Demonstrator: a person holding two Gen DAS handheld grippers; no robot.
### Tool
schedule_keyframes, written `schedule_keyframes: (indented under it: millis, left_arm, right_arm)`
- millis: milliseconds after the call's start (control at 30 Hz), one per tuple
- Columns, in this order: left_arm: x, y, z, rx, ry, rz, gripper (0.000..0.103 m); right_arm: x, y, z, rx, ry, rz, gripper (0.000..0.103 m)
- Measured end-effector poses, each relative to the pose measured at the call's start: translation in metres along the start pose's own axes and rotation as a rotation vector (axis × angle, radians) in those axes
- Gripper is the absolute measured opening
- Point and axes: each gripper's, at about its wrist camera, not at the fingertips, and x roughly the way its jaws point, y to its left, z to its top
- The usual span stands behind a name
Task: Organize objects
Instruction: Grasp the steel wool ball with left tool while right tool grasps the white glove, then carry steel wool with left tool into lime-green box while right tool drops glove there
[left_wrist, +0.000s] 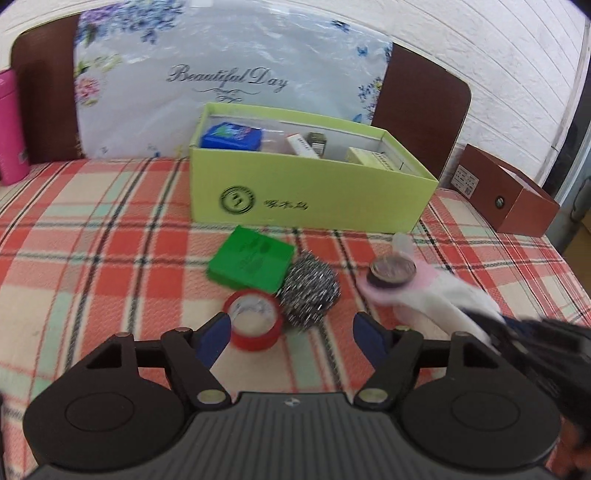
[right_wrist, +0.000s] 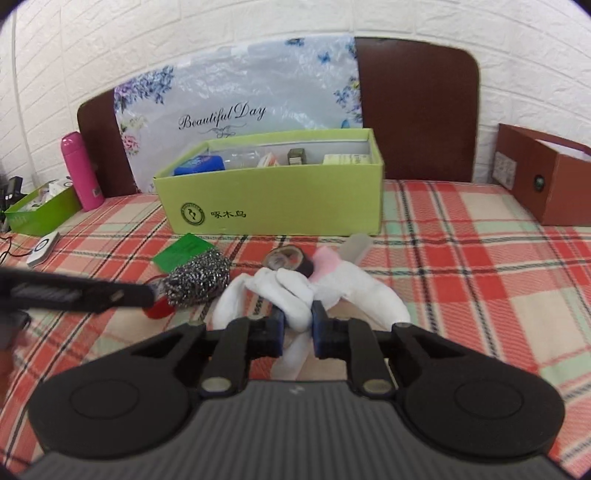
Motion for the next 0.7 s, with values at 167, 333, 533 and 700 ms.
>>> schedule_keyframes:
  millis: [167, 333, 533, 700]
  left_arm:
    - [0.049, -0.025, 0.015, 0.083, 0.066, 0.035, 0.052]
    - [0.043, -0.032, 0.016, 0.125, 0.089, -0.022, 0.033]
    - [-0.019, -0.04, -0.024, 0.186, 0.097, -0.122, 0.034]
    - [-0.041, -0.028, -0.067, 0.163, 0.14, -0.083, 0.047]
  right_arm:
    - [-0.042, -0.015, -0.015, 0.019, 0.021, 0.029, 0.014]
    - [-0.06, -0.02, -0.033, 0.016, 0.089, 0.068, 0.014]
    - [-0.066, 0.006, -0.064, -0.08, 0.213, 0.176, 0.024]
    - [-0.083, 0.008, -0.062, -0.061, 0.143, 0.172, 0.088]
